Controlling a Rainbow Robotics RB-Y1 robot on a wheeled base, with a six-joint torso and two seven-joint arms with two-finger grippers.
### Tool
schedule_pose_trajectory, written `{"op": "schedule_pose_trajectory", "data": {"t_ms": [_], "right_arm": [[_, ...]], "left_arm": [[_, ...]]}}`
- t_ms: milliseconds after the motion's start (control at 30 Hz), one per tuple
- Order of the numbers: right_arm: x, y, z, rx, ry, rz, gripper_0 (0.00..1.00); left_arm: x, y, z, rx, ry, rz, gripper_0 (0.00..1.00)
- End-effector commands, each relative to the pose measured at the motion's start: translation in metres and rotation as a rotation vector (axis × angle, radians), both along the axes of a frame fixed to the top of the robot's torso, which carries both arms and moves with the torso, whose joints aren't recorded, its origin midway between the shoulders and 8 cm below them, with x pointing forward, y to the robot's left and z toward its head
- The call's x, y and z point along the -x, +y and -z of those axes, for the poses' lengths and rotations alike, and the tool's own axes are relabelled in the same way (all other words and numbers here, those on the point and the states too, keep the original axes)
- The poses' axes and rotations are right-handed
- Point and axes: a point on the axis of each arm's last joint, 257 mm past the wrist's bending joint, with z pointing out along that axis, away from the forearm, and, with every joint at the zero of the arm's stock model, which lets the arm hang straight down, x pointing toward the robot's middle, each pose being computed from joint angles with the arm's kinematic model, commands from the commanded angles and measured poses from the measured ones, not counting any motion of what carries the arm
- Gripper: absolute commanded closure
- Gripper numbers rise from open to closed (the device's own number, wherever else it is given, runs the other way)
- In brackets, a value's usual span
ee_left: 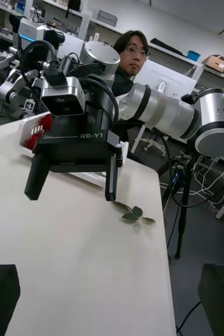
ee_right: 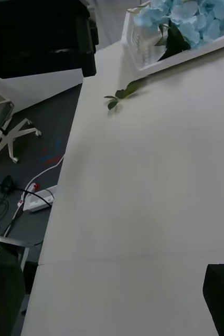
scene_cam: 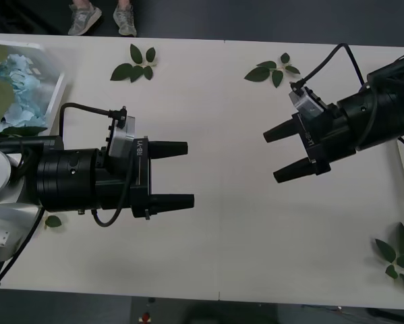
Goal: Put the red flowers into the right box and the blue flowers into the left box
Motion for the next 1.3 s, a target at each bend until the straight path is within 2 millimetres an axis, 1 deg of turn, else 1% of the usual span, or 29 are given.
{"op": "schedule_pose_trajectory", "data": {"t_ms": [33,367,767,900,1300], "right_arm": [[-0.004,-0.004,-0.017,0.010,-0.074,-0.014,0.00],[0.000,-0.010,-0.008,0.022,-0.035,0.003,0.00],[0.002,-0.012,-0.004,0.030,-0.026,-0.002,0.00],[0.006,-0.013,-0.001,0.041,-0.019,-0.015,0.00],[0.005,-0.016,0.002,0.049,-0.012,-0.008,0.00]], "left_arm": [[0.001,0.000,-0.016,0.018,-0.034,-0.003,0.00],[0.001,0.000,-0.016,0.018,-0.034,-0.003,0.00],[0.001,0.000,-0.016,0.018,-0.034,-0.003,0.00],[0.001,0.000,-0.016,0.018,-0.034,-0.003,0.00],[0.001,0.000,-0.016,0.018,-0.034,-0.003,0.00]]}}
